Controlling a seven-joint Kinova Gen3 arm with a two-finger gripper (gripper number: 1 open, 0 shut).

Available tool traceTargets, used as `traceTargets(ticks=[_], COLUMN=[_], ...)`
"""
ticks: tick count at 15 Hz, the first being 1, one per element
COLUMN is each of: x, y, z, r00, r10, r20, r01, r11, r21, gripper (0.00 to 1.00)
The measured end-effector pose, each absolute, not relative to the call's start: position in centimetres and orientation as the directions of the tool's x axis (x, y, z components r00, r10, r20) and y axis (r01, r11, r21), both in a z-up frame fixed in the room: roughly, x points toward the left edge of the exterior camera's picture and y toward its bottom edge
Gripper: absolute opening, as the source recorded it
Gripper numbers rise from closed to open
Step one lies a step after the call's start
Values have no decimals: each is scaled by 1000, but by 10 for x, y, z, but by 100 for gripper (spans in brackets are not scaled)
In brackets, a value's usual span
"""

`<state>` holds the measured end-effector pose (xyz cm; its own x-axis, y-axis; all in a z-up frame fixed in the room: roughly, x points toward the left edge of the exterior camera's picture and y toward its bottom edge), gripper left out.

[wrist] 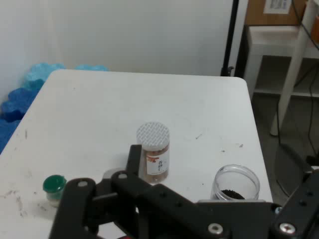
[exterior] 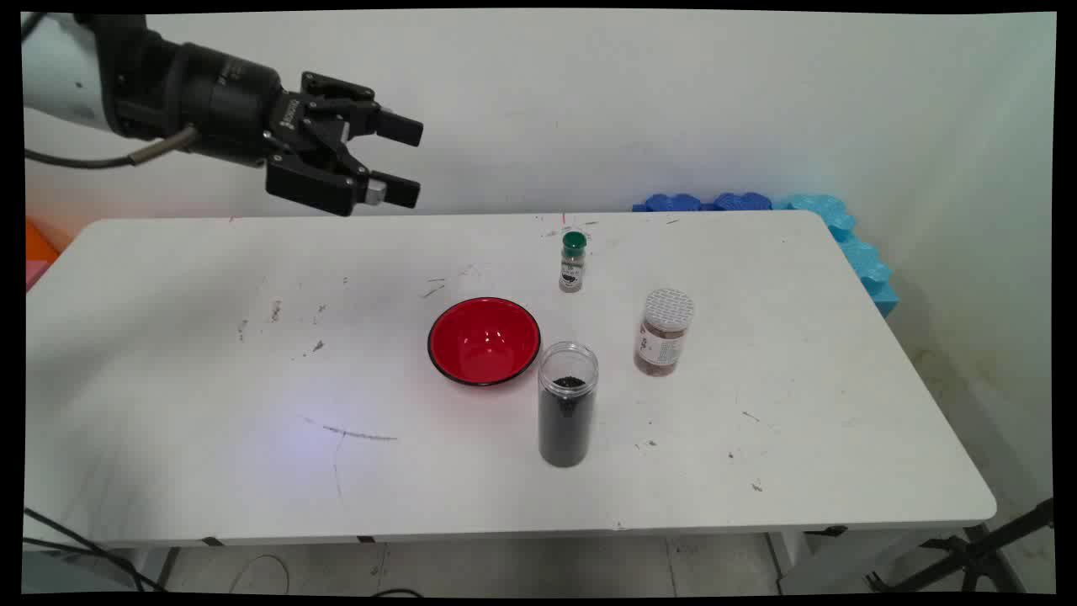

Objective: Pick up the black seasoning powder from the table

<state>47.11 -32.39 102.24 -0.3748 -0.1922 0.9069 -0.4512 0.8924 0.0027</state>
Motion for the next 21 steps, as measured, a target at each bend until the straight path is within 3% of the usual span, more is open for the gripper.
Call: traceTargets(ticks=[6, 21], x=[470, 444], y=[-322, -307], z=[996, 885], r00=[-388, -495], r10=[-203, -229], r20=[899, 838], r01=[-472, -406], r11=[882, 914], r21=[-5, 10], gripper=[100, 100])
